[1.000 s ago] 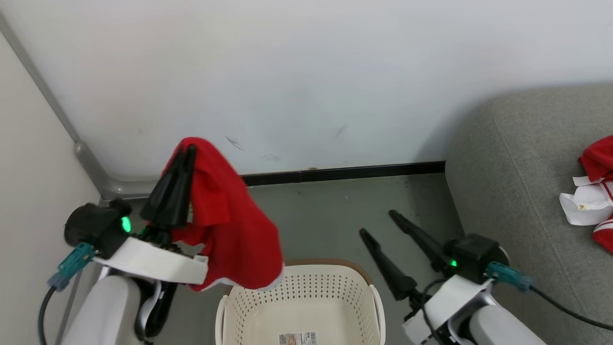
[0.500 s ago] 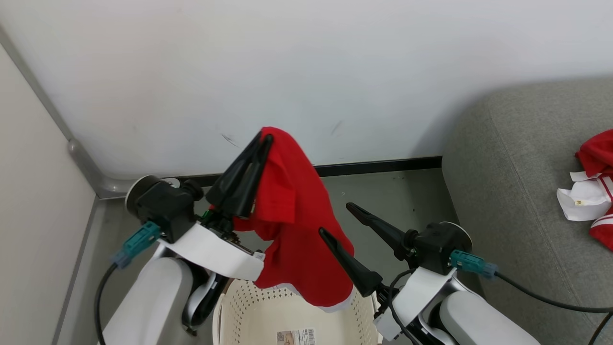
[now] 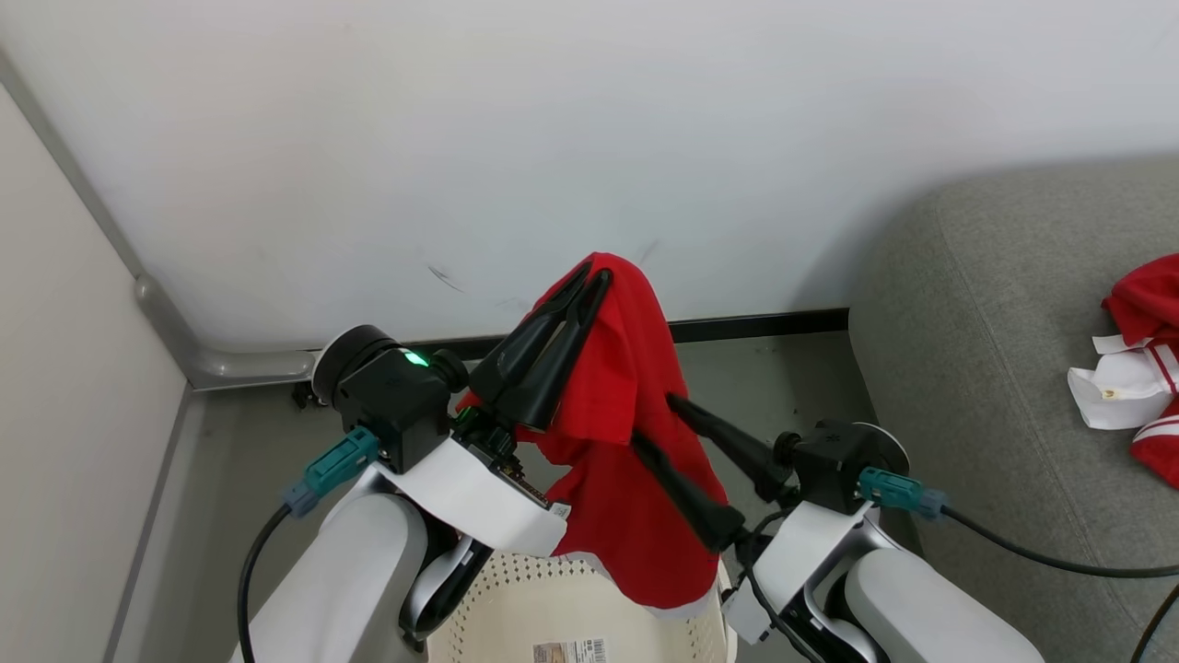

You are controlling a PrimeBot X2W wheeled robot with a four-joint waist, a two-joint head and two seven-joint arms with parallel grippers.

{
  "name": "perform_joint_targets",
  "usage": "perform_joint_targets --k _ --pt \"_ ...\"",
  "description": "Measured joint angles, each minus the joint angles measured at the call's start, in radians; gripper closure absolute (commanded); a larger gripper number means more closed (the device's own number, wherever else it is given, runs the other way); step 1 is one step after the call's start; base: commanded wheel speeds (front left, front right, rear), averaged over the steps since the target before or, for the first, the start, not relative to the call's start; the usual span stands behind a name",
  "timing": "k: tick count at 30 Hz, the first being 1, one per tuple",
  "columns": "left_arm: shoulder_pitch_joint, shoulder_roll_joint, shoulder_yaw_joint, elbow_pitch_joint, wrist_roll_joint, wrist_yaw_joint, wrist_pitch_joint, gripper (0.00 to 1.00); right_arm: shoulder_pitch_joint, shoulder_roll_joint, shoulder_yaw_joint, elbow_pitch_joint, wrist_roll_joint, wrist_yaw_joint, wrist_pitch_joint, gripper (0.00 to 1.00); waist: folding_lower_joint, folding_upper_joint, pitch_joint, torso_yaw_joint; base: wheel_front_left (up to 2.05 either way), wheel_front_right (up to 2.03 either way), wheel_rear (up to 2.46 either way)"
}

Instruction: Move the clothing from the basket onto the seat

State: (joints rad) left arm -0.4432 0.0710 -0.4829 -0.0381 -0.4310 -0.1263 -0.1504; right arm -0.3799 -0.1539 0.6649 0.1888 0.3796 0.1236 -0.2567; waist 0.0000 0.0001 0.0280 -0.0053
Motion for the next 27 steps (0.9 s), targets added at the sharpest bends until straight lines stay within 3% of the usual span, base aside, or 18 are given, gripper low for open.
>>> perform_joint_targets --k 16,17,18,19,20,22,27 --pt "0.001 0.011 0.025 0.035 -0.009 0.010 0.009 1.00 -0.017 0.002 -0.023 0.002 0.012 0.000 0.000 1.00 0.0000 0.0000 -0.016 0.004 0.00 0.00 0.00" --pt "0.002 0.016 0.037 0.044 -0.010 0.015 0.009 0.94 -0.018 0.003 -0.029 -0.002 0.017 0.000 0.000 1.00 0.0000 0.0000 -0.016 0.003 0.00 0.00 0.00" --pt "0.004 0.022 0.050 0.057 -0.013 0.022 0.009 0.61 -0.018 0.004 -0.033 -0.007 0.020 0.000 0.000 1.00 0.0000 0.0000 -0.015 0.003 0.00 0.00 0.00" --pt "0.004 0.022 0.050 0.057 -0.013 0.022 0.009 0.47 -0.018 0.004 -0.033 -0.007 0.020 0.000 0.000 1.00 0.0000 0.0000 -0.015 0.003 0.00 0.00 0.00" --pt "0.008 0.027 0.063 0.068 -0.019 0.031 0.009 0.26 -0.018 0.004 -0.037 -0.010 0.023 0.000 0.000 1.00 0.0000 0.0000 -0.014 0.002 0.00 0.00 0.00" --pt "0.023 0.034 0.083 0.088 -0.026 0.044 0.009 0.03 -0.017 0.004 -0.048 -0.015 0.028 0.000 0.000 1.00 0.0000 0.0000 -0.012 0.001 0.00 0.00 0.00" --pt "0.063 0.043 0.127 0.136 -0.050 0.068 0.009 0.00 -0.017 0.002 -0.088 -0.032 0.029 0.000 0.000 1.00 0.0000 0.0000 -0.006 -0.005 0.00 0.00 0.00"
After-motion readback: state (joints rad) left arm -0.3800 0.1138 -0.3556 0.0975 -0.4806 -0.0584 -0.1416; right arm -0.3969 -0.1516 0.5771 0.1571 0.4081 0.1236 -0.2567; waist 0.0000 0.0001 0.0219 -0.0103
